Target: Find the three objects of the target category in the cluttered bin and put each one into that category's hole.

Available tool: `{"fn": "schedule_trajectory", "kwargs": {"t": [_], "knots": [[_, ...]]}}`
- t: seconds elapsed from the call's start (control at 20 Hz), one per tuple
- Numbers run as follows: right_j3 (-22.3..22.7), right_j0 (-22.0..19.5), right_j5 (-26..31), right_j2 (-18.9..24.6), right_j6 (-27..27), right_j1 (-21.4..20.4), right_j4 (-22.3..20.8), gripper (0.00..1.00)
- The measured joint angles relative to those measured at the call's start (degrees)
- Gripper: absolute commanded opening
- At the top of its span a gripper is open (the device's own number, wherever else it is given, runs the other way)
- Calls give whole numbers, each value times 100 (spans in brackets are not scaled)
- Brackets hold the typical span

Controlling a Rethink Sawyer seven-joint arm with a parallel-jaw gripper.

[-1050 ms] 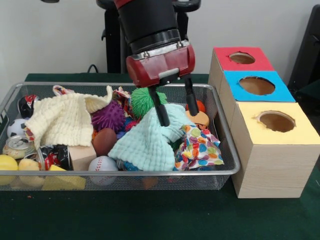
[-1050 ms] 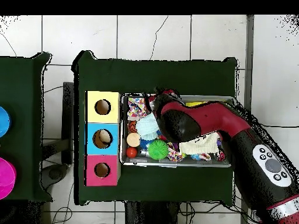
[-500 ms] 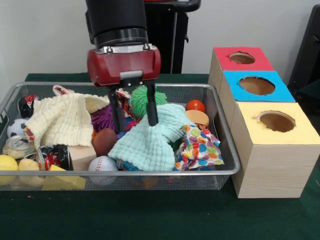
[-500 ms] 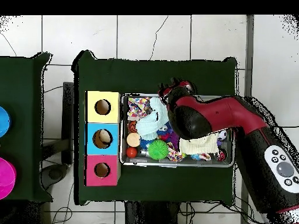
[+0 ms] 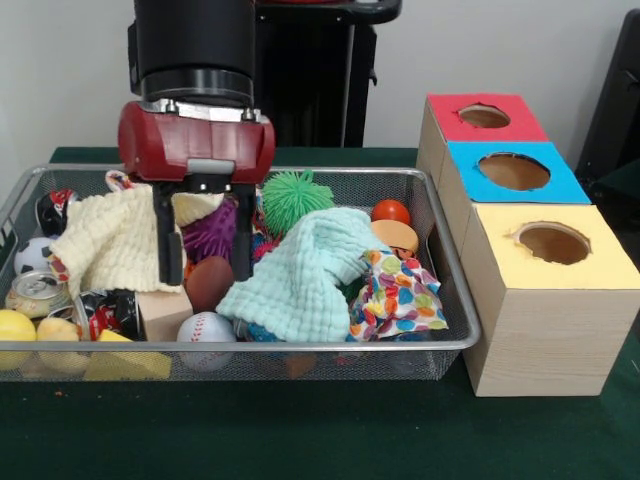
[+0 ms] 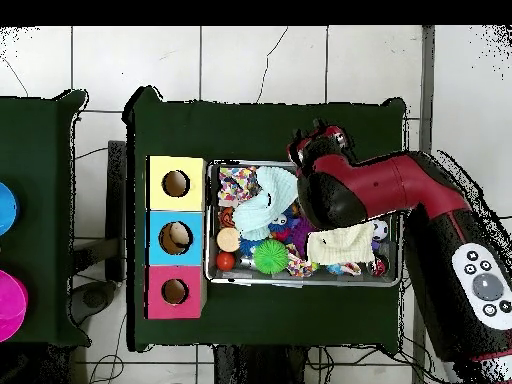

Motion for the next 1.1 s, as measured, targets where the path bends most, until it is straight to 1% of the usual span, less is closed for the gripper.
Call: {"fn": "schedule_trajectory", "kwargs": {"t": [0.1,0.2,0.55,1.1], "knots": [[-95,77,-2,-73,0,1,-112,100],[-270,225,-2,-209,0,2,-333,100],[-582,481,-2,-525,0,4,-726,100],[-816,479,-2,-721,0,7,-794,100]]}}
